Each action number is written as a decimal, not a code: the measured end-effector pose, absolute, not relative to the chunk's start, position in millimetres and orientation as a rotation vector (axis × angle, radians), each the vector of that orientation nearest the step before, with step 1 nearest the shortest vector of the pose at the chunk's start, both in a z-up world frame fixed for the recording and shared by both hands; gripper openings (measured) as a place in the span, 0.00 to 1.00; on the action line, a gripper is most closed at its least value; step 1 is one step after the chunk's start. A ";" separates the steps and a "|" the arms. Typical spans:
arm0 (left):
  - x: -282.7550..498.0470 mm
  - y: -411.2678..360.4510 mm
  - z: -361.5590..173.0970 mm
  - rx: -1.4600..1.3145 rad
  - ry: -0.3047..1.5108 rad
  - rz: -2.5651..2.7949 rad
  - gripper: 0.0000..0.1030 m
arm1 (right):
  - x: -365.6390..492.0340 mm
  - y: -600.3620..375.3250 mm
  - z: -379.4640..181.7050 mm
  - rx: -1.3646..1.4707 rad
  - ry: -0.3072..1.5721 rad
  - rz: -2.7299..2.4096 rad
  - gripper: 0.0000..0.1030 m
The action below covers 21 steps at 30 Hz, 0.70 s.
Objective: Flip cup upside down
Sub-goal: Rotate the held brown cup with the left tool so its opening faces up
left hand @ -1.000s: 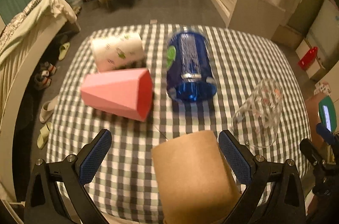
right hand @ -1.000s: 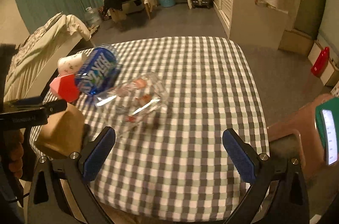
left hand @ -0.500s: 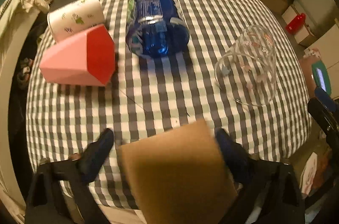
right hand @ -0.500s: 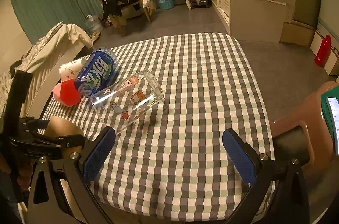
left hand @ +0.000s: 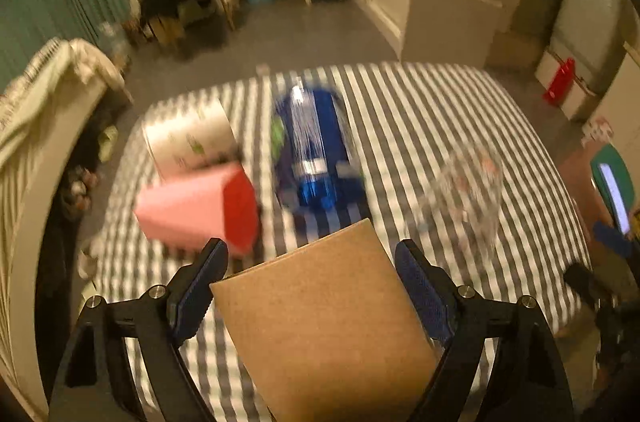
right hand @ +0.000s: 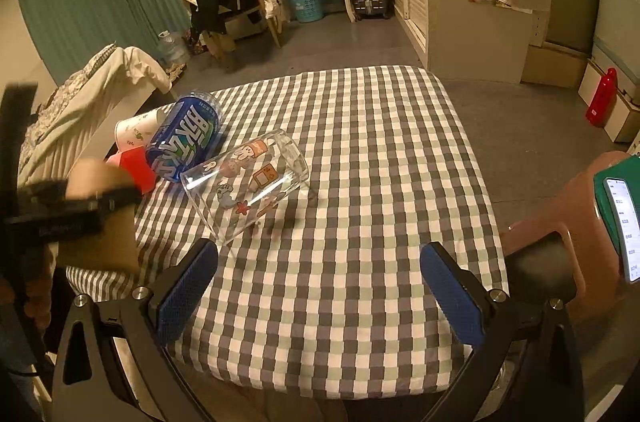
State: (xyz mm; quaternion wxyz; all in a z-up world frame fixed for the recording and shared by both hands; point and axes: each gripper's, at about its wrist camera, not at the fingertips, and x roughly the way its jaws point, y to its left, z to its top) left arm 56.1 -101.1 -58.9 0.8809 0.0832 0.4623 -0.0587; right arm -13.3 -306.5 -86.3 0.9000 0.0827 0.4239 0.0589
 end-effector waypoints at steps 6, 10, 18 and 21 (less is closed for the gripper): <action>67.4 -105.9 -64.5 0.225 0.819 -0.064 0.85 | -15.4 -303.0 -87.2 0.157 0.885 0.108 0.99; 62.0 -108.2 -82.3 0.236 0.820 -0.081 0.85 | -15.7 -302.0 -87.8 0.147 0.890 0.101 0.99; 33.3 -122.7 -81.9 0.294 0.773 -0.103 0.85 | -15.0 -300.4 -86.7 0.140 0.890 0.095 0.98; 25.4 -122.0 -82.3 0.273 0.788 -0.129 0.85 | -15.2 -299.0 -86.2 0.138 0.889 0.096 0.98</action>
